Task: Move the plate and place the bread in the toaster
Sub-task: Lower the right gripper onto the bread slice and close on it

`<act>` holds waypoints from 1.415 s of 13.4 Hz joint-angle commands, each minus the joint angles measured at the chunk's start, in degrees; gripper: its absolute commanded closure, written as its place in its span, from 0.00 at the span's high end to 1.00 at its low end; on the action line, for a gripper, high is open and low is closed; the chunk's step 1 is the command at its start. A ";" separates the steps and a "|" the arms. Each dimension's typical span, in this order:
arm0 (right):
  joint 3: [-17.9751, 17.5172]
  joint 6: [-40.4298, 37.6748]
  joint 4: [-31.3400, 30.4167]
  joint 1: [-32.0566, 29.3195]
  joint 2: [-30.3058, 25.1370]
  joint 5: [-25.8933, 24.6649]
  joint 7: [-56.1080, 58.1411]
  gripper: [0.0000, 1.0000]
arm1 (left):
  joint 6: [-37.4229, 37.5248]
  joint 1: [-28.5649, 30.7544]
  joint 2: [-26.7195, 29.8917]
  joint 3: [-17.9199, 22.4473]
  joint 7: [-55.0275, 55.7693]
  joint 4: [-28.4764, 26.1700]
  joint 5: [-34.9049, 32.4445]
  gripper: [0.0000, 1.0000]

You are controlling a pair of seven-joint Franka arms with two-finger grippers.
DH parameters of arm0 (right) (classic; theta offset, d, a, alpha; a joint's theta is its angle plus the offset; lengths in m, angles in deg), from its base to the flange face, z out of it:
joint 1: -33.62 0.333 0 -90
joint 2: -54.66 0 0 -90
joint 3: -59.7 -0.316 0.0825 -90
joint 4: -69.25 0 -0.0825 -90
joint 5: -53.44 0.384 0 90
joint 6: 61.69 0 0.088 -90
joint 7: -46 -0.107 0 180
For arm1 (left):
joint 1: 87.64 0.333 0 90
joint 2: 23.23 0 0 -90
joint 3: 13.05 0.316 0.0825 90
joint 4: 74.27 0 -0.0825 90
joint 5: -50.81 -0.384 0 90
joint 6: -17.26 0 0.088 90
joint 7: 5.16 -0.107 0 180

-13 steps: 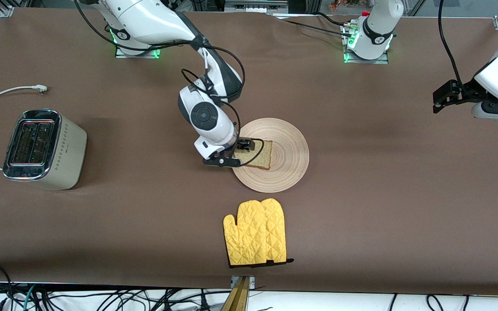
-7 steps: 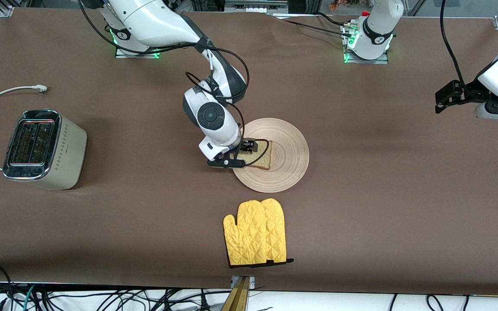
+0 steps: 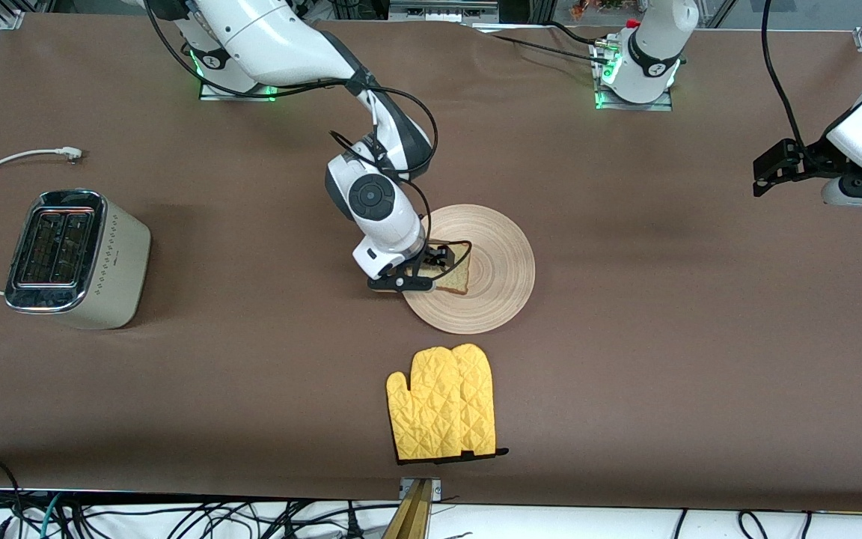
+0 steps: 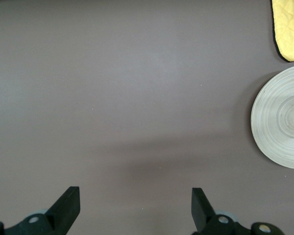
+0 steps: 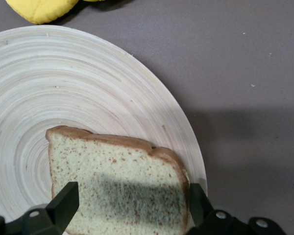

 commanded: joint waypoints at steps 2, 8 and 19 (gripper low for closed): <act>0.66 0.39 1.71 0.80 1.40 -1.70 -0.70 0.99 | 0.49 -0.23 0.72 -0.16 0.45 -0.19 -1.10 1.00; 0.75 0.39 1.71 0.71 1.31 -1.70 -0.70 0.99 | 0.49 -0.67 0.72 -0.34 0.62 -0.19 -1.19 1.00; 0.75 0.48 1.71 0.62 1.84 -1.52 0.18 0.13 | 1.63 -0.85 0.63 -1.13 0.71 -0.10 -1.72 1.00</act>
